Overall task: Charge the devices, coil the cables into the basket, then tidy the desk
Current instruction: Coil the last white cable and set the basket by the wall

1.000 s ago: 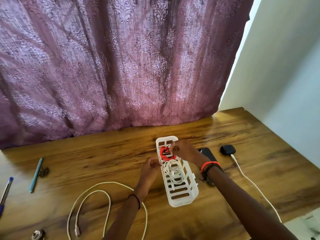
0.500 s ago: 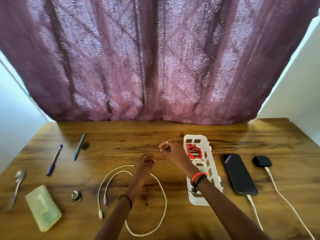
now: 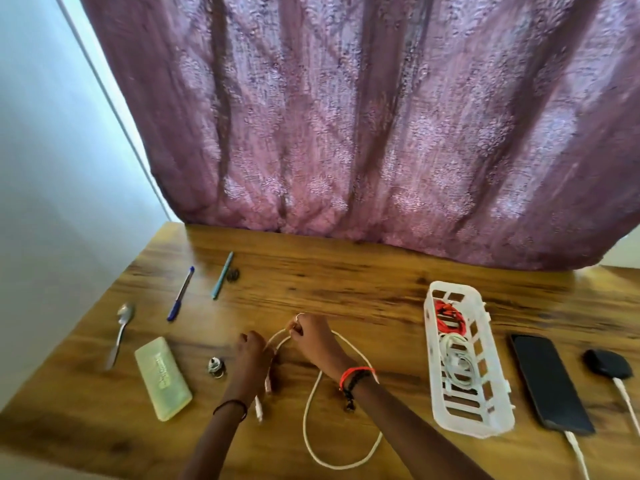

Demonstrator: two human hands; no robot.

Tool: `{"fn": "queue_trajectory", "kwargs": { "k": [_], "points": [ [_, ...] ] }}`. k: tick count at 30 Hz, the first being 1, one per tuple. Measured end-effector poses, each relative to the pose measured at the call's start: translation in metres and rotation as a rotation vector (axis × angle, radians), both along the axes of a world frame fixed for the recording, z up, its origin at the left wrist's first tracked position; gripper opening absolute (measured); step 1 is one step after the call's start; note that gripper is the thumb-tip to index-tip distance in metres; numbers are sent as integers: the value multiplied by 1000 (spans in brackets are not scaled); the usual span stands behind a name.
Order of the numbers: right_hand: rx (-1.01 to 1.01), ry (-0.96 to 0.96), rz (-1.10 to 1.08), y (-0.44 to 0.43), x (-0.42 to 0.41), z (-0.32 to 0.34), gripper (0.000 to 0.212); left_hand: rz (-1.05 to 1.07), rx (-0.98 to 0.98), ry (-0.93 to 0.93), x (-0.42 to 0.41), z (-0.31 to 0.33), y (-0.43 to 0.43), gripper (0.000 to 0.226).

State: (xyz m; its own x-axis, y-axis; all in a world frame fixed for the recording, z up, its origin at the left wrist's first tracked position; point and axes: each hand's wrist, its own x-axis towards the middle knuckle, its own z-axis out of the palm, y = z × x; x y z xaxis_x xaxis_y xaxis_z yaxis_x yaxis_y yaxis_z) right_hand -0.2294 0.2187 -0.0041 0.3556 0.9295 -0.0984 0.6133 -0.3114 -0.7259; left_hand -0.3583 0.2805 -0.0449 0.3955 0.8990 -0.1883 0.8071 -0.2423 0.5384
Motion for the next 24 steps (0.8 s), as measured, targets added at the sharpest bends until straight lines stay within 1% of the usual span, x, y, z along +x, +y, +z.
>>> {"fn": "queue_trajectory", "kwargs": {
  "k": [3,5,7,10,12,14,16,18,19,21,23,24],
  "points": [
    [-12,-12,16,13,-12,-1,23,-67,53,60,-2,1,7,19],
    [-24,-9,27,20,-15,-1,24,-100,66,43,-3,0,14,14],
    [-41,-30,62,26,-18,-2,26,-105,35,22,-4,0,21,13],
    [-63,-131,132,29,-17,-3,30,-83,-40,11,1,11,28,10],
    [-45,-169,139,32,-14,-2,28,-66,-111,-84,5,23,32,4],
    [-31,-196,126,40,-8,-1,22,-31,-219,-229,9,36,39,9],
    [-24,-222,104,48,2,6,20,-4,-319,-349,13,51,47,12],
    [18,-256,80,53,15,17,22,-38,-387,-425,18,69,55,13],
    [54,-272,63,55,23,23,23,-58,-418,-467,19,79,57,17],
    [126,-263,-28,59,40,38,25,-77,-555,-605,20,97,58,25],
    [227,-235,-180,62,57,53,23,-98,-741,-750,21,112,56,28],
    [264,-214,-256,62,64,60,21,-120,-800,-805,22,119,54,29]
  ]
}}
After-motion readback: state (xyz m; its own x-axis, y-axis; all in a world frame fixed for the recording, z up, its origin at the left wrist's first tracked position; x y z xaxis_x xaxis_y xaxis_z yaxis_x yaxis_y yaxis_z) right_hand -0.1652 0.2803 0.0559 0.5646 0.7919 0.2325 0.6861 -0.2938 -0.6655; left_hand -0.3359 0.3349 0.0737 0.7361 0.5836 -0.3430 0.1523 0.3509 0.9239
